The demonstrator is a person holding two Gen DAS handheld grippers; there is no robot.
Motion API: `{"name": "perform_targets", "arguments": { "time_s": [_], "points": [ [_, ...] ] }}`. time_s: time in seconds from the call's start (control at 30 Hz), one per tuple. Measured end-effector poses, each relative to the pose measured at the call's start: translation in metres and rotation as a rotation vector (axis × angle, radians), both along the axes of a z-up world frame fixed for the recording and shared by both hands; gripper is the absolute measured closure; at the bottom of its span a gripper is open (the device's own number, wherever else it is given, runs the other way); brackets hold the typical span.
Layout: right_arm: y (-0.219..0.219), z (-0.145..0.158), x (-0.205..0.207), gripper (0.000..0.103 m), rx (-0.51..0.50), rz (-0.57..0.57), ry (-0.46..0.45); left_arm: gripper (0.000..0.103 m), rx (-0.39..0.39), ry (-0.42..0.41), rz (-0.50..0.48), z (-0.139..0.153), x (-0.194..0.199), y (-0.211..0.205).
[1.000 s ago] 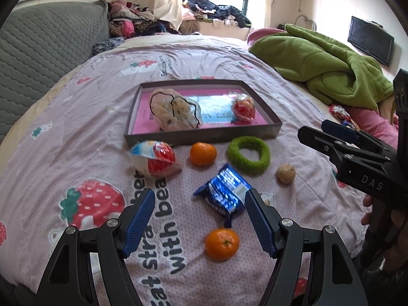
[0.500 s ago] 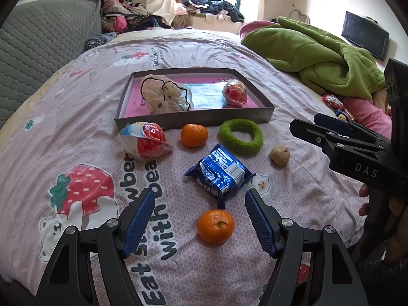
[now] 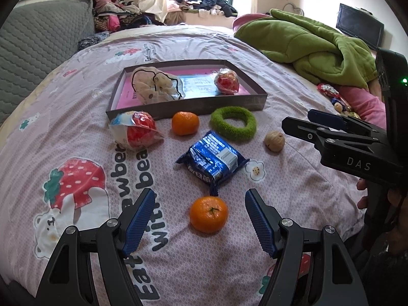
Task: Organize objects
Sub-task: 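Move the left tool toward a mandarin orange while the right tool approaches the walnut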
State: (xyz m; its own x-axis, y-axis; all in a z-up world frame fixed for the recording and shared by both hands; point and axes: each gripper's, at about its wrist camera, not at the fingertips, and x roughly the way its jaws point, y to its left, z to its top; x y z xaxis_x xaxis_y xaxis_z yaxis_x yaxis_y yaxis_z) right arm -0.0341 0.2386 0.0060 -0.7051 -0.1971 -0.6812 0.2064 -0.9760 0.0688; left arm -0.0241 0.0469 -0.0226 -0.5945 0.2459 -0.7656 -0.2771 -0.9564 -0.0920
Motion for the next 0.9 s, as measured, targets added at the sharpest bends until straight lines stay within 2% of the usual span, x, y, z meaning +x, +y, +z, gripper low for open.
{"name": "perform_targets", "arguments": {
  "time_s": [0.9],
  "points": [
    [0.001,-0.030,-0.003,0.033,0.021,0.000,-0.129,0.028,-0.017,-0.084,-0.006,-0.022,0.000,0.005]
  ]
}}
